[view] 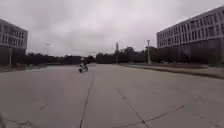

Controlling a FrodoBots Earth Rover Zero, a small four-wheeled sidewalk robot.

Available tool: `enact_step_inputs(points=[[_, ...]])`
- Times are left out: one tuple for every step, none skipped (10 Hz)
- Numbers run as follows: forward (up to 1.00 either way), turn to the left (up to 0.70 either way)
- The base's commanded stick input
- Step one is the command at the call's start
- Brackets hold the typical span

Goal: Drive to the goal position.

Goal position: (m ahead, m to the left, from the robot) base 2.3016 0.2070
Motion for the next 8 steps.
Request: enact_step_inputs(points=[[1.00,0.00],[1.00,0.00],[1.00,0.00],[1.00,0.00],[1.00,0.00],[1.00,0.00],[1.00,0.00],[1.00,0.00]])
